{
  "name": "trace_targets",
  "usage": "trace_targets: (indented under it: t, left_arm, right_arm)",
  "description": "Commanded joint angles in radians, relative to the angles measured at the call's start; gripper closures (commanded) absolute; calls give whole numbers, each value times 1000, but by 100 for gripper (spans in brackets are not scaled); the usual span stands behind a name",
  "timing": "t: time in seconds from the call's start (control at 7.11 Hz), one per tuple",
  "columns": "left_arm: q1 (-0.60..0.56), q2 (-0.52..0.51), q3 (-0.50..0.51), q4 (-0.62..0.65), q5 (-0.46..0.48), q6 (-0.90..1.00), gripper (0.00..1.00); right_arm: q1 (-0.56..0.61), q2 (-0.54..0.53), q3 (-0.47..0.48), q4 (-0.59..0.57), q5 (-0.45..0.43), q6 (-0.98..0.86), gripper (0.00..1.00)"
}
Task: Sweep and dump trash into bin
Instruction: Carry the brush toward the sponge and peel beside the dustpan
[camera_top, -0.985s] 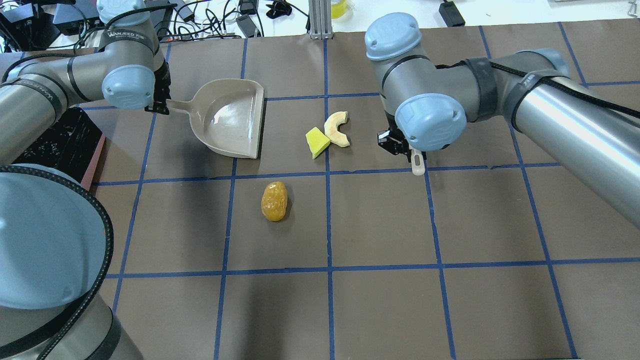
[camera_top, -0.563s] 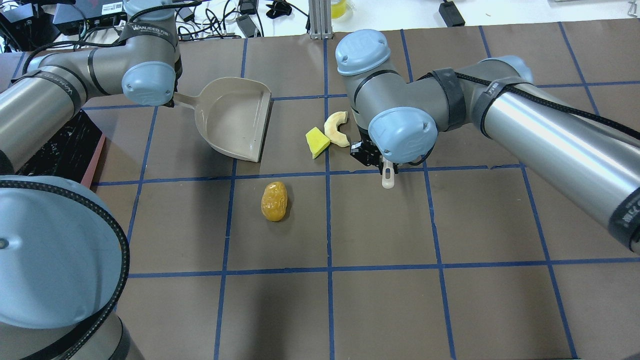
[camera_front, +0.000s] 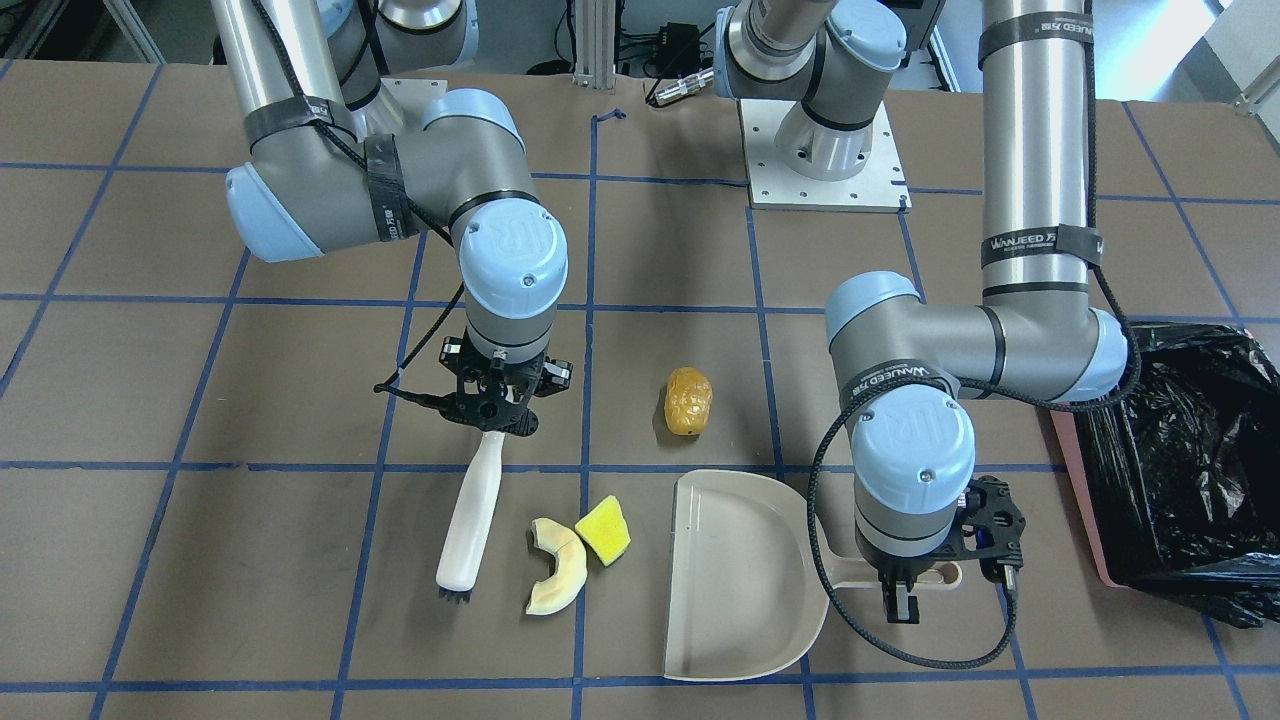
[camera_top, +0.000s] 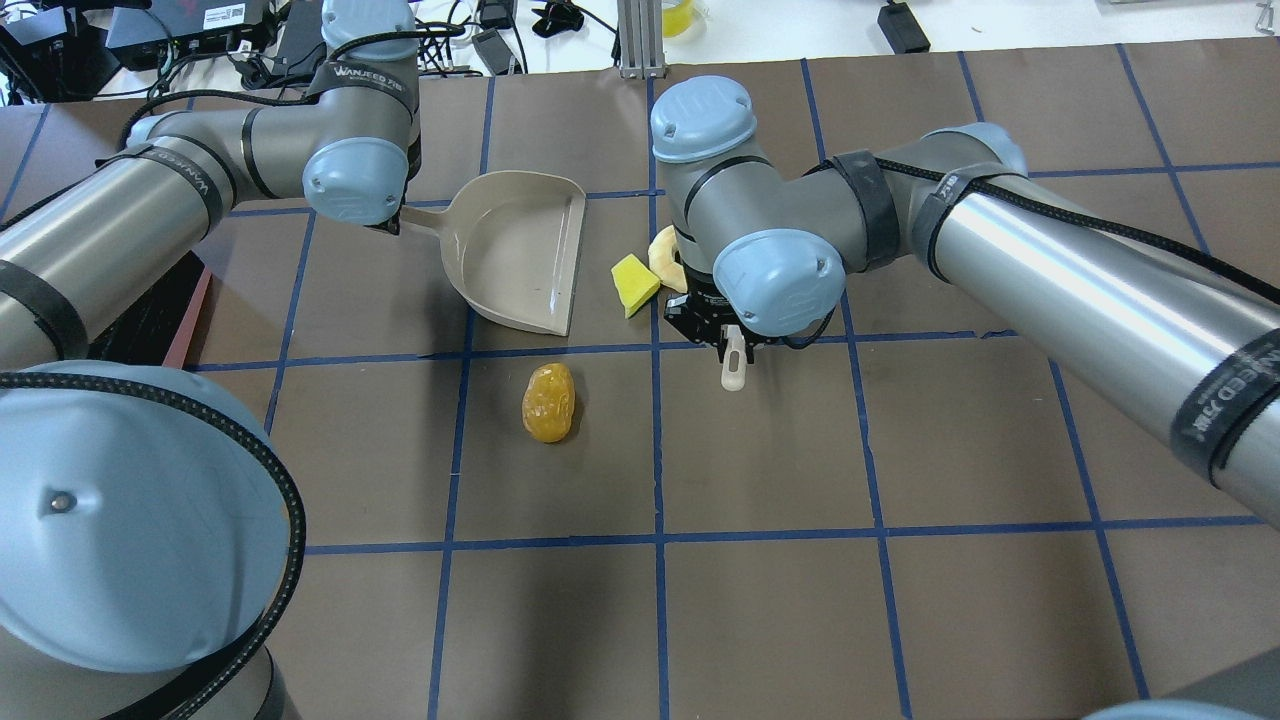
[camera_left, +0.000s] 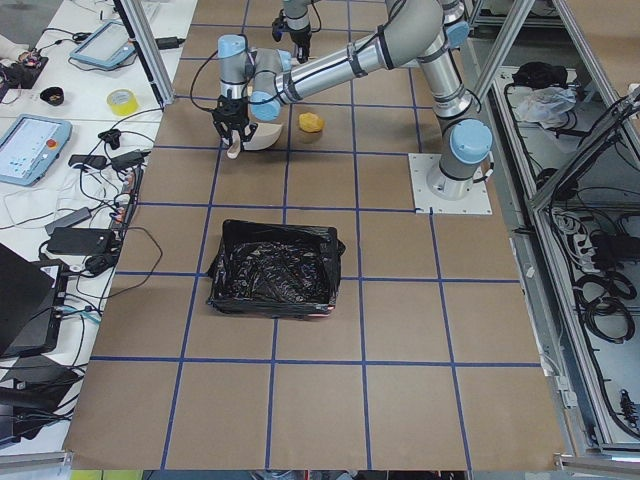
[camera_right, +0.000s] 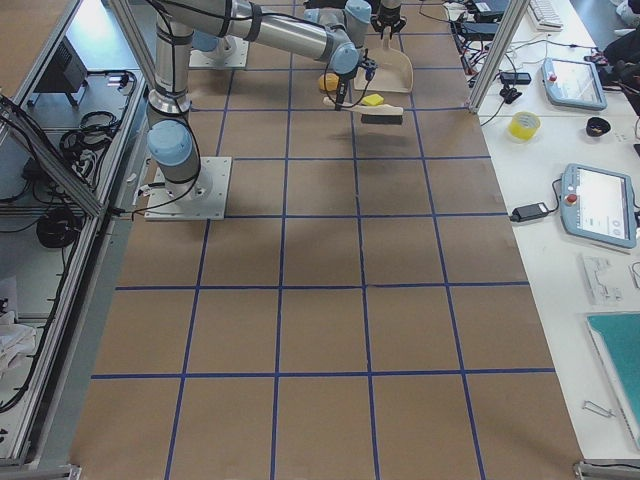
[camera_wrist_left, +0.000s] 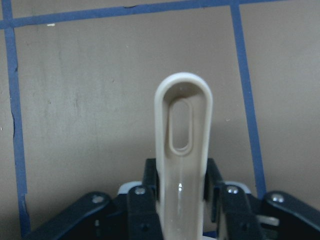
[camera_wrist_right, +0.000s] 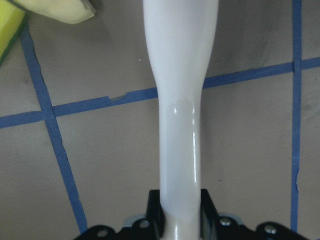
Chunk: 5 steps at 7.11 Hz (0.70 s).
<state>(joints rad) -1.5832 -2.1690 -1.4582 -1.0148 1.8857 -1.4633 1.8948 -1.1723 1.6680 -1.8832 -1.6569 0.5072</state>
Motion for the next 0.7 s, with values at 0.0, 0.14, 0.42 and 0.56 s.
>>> trace_targets:
  t: [0.0,0.14,0.42,0.56]
  left_arm:
    - [-1,-17,2,1,1,-5,100]
    - [-1,-18,4,1,1,-5,100]
    - [-1,-21,6,1,1,-6,100]
    - [-1,-23,6,2,3,-6,100]
  right_arm:
    - [24,45,-4,-60,96,59,96]
    - [27,81,-8,-132,133,59,96]
    - [59,126,-14,-262,226,59,96]
    - [75,155,-58,-281,265,66,96]
